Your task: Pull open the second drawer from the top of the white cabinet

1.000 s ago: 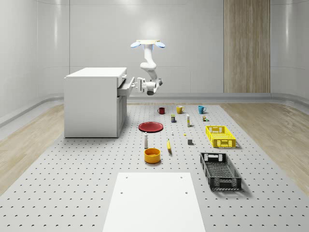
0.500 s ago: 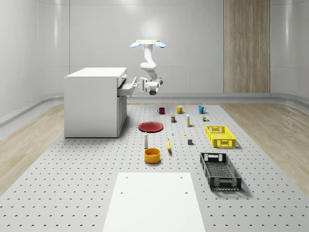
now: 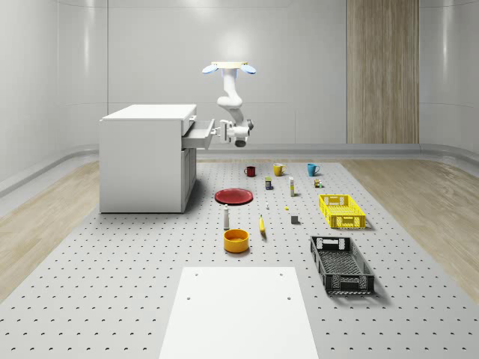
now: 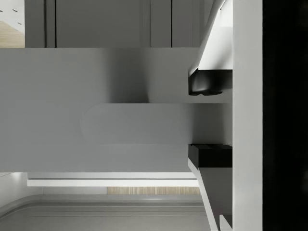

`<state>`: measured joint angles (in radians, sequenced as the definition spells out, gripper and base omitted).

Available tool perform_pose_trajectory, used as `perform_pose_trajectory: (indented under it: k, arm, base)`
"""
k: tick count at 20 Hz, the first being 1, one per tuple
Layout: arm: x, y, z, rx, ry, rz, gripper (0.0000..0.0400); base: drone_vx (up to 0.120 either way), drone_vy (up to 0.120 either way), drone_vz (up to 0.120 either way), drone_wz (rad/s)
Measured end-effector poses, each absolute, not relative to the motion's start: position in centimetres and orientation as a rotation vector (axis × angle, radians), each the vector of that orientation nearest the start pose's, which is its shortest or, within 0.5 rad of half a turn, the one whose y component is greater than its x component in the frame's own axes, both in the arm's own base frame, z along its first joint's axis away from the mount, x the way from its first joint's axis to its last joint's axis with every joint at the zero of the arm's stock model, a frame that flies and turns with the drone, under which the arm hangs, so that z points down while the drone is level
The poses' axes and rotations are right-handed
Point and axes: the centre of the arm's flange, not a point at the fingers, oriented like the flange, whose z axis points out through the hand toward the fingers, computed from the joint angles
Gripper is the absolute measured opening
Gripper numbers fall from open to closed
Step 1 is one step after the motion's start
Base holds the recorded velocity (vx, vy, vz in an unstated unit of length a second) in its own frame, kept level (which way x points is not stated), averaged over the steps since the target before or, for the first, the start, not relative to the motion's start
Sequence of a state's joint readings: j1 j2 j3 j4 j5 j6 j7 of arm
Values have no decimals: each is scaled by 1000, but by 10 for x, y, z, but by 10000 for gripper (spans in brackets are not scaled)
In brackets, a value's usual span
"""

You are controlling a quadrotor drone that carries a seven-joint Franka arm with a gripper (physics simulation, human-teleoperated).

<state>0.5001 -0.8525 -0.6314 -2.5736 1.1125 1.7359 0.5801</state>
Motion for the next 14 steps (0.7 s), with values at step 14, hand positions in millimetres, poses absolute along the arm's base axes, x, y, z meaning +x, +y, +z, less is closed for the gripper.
perform_pose_trajectory:
  k: [14]
  arm:
    - [333,-53,546,-1491,615,613,131]
  base:
    - [0,0,0,0]
